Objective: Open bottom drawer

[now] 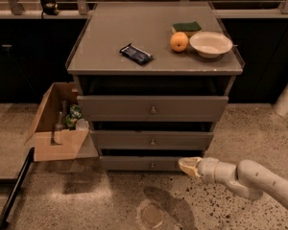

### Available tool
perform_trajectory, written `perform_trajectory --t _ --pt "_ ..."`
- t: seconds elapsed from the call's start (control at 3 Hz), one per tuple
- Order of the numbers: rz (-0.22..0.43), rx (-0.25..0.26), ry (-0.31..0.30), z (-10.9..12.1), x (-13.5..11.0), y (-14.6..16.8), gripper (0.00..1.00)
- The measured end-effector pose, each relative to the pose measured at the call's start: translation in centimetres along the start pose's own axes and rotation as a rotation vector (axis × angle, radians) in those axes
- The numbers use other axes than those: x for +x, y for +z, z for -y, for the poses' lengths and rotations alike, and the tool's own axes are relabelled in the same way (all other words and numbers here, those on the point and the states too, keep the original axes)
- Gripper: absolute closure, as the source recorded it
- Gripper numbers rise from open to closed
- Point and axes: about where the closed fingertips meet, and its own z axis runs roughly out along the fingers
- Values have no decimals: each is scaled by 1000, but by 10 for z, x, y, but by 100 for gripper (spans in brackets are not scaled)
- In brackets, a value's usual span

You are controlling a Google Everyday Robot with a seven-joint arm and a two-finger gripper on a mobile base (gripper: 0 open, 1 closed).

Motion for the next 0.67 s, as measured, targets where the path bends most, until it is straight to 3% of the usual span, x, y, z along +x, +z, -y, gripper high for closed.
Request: perform_trajectory --t 0.33,0.67 --pt "26 -55 -32 15 -17 2 100" --pt "27 -57 -32 14 -17 2 100"
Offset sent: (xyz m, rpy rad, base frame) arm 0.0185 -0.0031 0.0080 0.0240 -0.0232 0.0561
